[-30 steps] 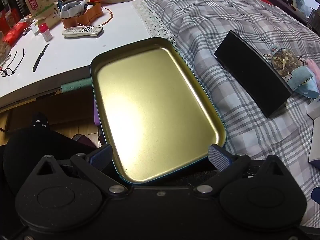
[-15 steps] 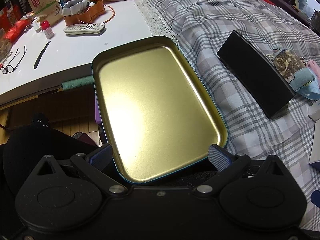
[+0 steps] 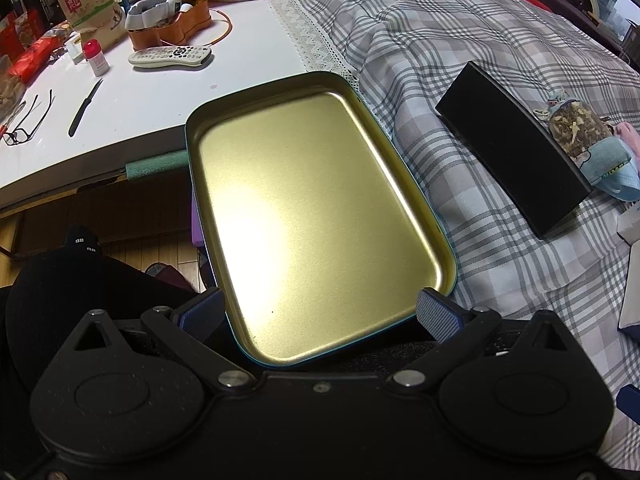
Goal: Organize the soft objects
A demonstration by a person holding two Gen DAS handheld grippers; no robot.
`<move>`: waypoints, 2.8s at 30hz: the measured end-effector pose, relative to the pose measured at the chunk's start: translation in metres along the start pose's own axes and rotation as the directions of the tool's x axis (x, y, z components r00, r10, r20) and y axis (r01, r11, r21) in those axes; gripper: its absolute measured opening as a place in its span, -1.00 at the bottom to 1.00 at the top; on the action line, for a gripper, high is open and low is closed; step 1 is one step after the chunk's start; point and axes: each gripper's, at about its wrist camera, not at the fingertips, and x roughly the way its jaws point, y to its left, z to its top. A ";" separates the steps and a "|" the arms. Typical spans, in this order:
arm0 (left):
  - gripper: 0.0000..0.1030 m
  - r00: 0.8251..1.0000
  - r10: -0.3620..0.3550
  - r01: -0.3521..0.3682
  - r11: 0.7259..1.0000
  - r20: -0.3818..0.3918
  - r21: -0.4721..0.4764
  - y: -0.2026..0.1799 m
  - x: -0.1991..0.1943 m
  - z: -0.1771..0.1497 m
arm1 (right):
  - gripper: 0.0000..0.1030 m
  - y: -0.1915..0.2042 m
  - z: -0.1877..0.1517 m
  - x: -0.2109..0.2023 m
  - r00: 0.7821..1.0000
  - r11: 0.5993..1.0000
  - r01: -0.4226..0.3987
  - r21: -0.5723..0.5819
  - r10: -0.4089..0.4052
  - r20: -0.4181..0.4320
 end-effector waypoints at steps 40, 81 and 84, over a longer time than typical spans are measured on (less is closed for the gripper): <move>0.91 1.000 0.004 -0.004 1.000 -0.002 0.002 0.003 0.002 -0.002 | 0.99 0.001 -0.002 0.003 1.000 1.000 -0.001 0.000 0.001 -0.008; 0.91 0.971 -0.233 0.186 0.878 0.054 0.441 -0.159 -0.059 0.017 | 0.97 -0.291 0.068 -0.036 0.941 0.840 0.228 0.492 -0.320 0.110; 0.91 0.960 -0.276 0.218 0.844 0.048 0.490 -0.195 -0.066 0.020 | 0.97 -0.303 0.069 -0.030 0.938 0.843 0.230 0.487 -0.326 0.121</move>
